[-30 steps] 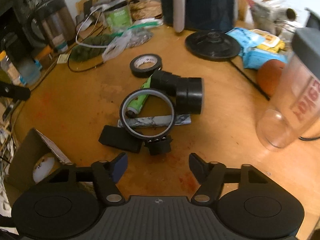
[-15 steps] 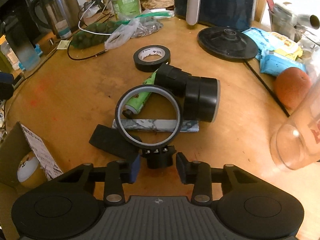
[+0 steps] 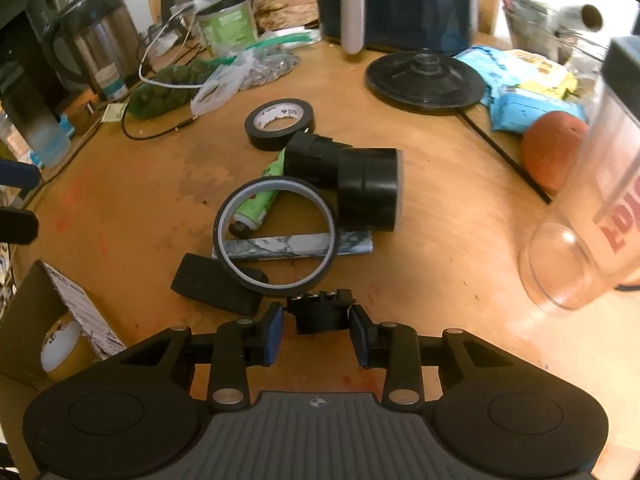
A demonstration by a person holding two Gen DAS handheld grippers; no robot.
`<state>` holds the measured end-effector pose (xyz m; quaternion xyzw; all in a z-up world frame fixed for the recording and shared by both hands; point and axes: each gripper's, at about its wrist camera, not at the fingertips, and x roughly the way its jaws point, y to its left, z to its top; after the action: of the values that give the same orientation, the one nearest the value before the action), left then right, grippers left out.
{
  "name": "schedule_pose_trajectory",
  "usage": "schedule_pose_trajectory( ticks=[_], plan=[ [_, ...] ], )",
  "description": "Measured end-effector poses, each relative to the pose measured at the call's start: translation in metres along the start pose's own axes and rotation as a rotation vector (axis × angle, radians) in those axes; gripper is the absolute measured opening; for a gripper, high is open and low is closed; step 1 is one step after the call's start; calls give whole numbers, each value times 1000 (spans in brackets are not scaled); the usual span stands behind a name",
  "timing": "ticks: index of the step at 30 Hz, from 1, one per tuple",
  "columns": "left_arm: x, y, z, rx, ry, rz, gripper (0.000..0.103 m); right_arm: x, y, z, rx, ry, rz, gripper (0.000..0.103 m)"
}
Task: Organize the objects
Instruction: 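Grasp the small black connector piece with the right tool, then grasp the black rectangular block with the left tool while the right tool holds the connector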
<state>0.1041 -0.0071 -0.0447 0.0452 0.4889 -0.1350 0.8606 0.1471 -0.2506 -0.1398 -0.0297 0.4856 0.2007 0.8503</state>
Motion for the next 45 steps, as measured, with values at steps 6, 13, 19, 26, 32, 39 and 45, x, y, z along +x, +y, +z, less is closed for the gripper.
schedule_pose_trajectory(
  ticks=[6, 13, 19, 26, 32, 39, 45],
  plan=[
    [6, -5, 7, 30, 0, -46, 74, -19, -6, -4, 60, -46, -5, 38],
    [21, -7, 16, 79, 28, -100, 74, -41, -11, -12, 122, -95, -11, 38],
    [45, -14, 20, 147, 84, -138, 74, -65, -14, -21, 190, -146, -14, 38],
    [70, -32, 23, 281, 119, -168, 73, -89, -20, -34, 258, -184, -26, 38],
    [94, -41, 22, 363, 145, -172, 70, -107, -26, -44, 293, -217, -50, 38],
    [119, -45, 20, 410, 209, -205, 51, -124, -33, -58, 338, -246, -88, 38],
    [129, -49, 13, 456, 228, -193, 43, -132, -38, -67, 368, -259, -113, 38]
  ],
)
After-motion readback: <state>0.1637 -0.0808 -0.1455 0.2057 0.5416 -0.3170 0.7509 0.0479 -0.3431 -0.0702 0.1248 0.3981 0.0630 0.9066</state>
